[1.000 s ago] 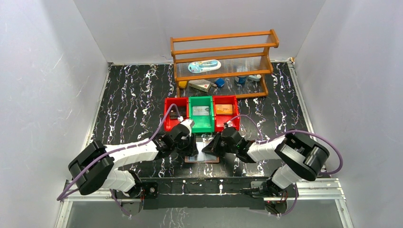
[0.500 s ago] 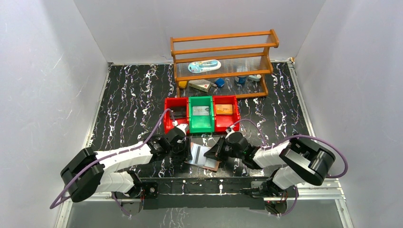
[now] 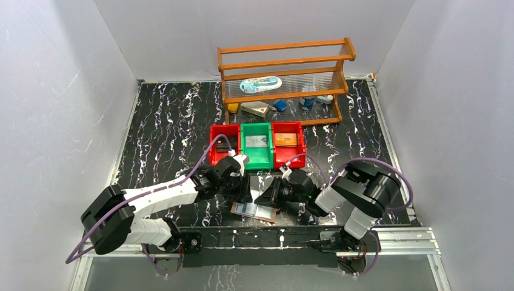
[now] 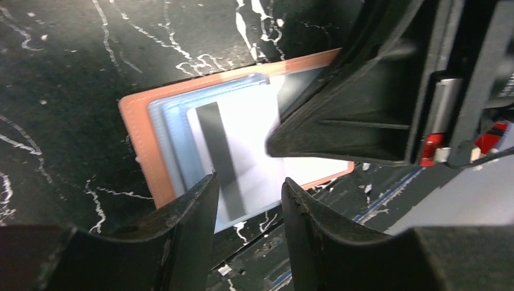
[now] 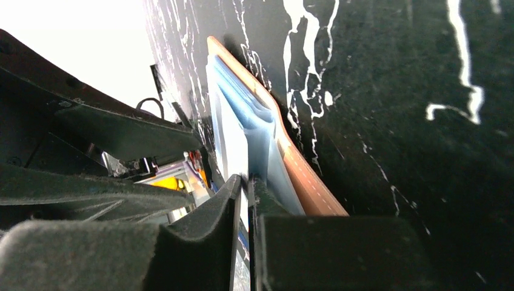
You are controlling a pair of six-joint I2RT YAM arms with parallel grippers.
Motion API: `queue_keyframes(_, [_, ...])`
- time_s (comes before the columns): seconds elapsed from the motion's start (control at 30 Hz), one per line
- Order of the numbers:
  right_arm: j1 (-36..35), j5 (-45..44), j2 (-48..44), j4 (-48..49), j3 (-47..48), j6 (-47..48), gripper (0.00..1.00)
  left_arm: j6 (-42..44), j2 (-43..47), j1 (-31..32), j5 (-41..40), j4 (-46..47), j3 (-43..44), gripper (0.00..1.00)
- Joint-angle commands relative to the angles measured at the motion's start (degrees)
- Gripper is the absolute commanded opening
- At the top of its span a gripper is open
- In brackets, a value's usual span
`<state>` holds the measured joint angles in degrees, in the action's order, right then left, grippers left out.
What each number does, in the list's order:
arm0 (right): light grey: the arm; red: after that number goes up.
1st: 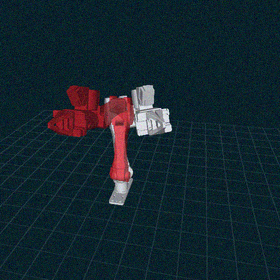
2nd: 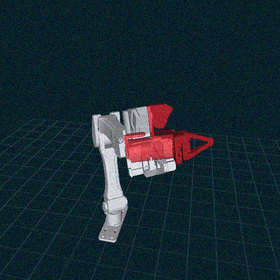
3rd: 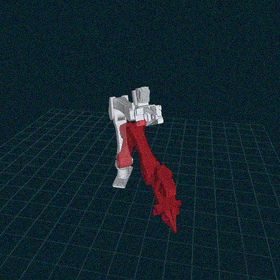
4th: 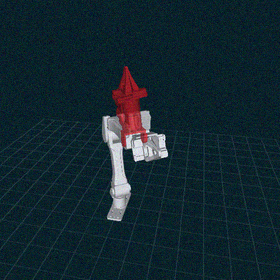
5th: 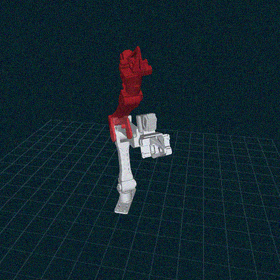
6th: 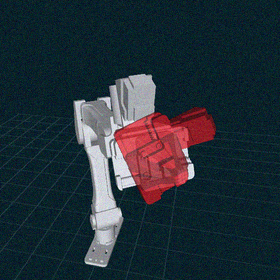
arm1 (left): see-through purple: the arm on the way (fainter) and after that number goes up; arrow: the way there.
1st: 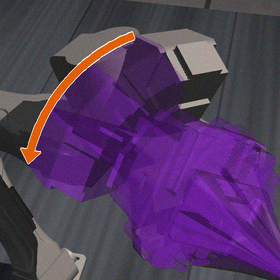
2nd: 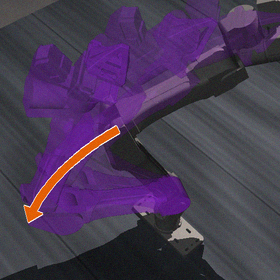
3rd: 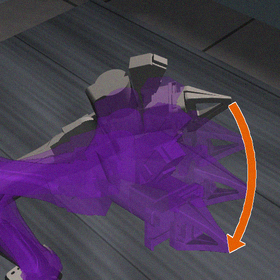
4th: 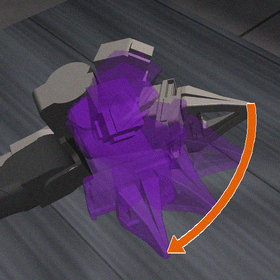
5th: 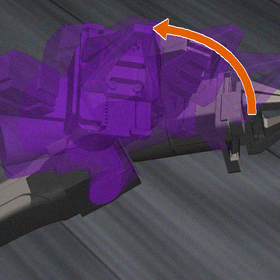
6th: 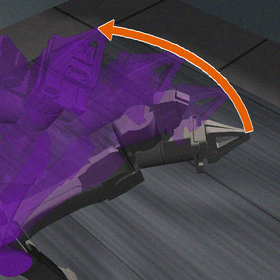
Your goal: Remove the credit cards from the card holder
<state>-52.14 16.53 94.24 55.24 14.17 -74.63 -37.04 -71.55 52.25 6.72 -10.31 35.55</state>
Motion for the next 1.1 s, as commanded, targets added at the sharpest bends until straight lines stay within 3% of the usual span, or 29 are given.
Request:
queue_keyframes(0.0, [-0.1, 2.6, 3.5, 11.1, -1.4, -1.4, 0.17, 0.3, -1.3, 0.1, 5.0, 1.4, 1.6, 0.42])
queue_keyframes(0.17, [0.0, 2.6, 4.7, 9.2, -0.4, -2.2, 0.18, -1.9, -3.7, 0.2, 5.2, 2.6, -1.4, 0.39])
queue_keyframes(0.3, [0.2, 0.8, 4.4, 7.4, -1.1, -3.1, 0.18, -4.0, -3.4, 0.1, -1.8, 0.2, -3.8, 0.36])
queue_keyframes(0.43, [-0.1, 0.4, 3.8, 5.0, 0.9, -2.4, 0.19, -2.4, -2.5, 0.2, -2.4, 0.3, -4.3, 0.36])
queue_keyframes(0.53, [-0.4, -1.2, 3.0, -0.4, 2.8, -2.1, 0.30, -1.2, -2.4, 0.1, -1.8, 0.0, -4.7, 0.35])
queue_keyframes(0.7, [-1.9, -5.8, -0.2, -12.4, 7.3, 0.1, 0.31, -1.8, 0.1, 0.1, -1.7, 1.2, -7.5, 0.34])
queue_keyframes(1.07, [-4.5, -10.1, -1.5, -24.0, 14.9, 5.9, 0.05, -2.2, 5.8, 0.2, -2.8, 1.0, -9.7, 0.34])
